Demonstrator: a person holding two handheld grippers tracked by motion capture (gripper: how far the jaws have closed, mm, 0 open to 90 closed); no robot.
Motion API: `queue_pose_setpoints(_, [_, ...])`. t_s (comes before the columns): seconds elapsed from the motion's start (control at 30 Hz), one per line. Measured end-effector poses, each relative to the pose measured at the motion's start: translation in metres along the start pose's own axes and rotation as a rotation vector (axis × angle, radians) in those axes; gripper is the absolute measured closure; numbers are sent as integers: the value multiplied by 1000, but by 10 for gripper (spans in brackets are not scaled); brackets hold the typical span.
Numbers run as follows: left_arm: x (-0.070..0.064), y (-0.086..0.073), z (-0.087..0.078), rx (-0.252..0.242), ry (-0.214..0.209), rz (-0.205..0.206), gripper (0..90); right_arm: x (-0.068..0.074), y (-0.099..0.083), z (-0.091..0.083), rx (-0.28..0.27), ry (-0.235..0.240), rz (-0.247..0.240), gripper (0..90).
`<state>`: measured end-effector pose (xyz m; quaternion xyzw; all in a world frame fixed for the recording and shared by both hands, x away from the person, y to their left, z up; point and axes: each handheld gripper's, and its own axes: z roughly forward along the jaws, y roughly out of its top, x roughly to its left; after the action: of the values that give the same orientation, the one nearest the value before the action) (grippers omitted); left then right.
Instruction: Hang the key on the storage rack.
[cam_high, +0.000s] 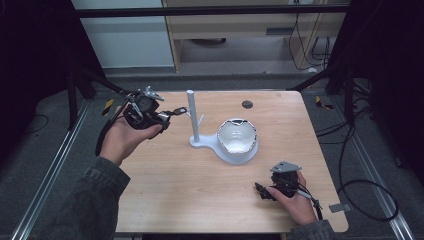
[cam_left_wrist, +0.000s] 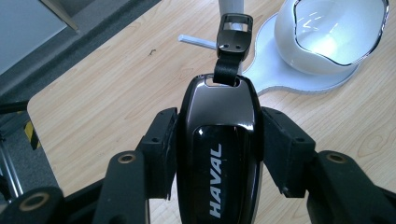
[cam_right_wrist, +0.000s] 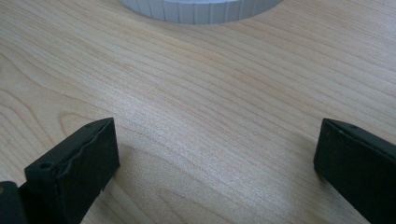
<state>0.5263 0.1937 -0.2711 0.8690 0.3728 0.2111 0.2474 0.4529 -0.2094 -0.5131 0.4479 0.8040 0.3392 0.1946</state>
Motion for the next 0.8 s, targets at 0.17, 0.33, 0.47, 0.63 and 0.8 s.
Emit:
queue_pose_setpoints(0.17, [0,-5,4,-4,0,6,489,0,0,0,-1,0,0,4])
queue_pose_setpoints(0.33, [-1,-9,9,3,-8,2,489,0,0,0,-1,0,0,4])
queue_pose_setpoints(0.47, [-1,-11,12,6,-12,-1,490,0,0,0,0,0,-1,4])
queue_pose_setpoints(0.63, [-3,-15,16,18,-22,-8,489,0,0,0,0,0,0,4])
queue_pose_setpoints(0.8, [-3,-19,21,25,-29,-8,490,0,0,0,-1,0,0,4])
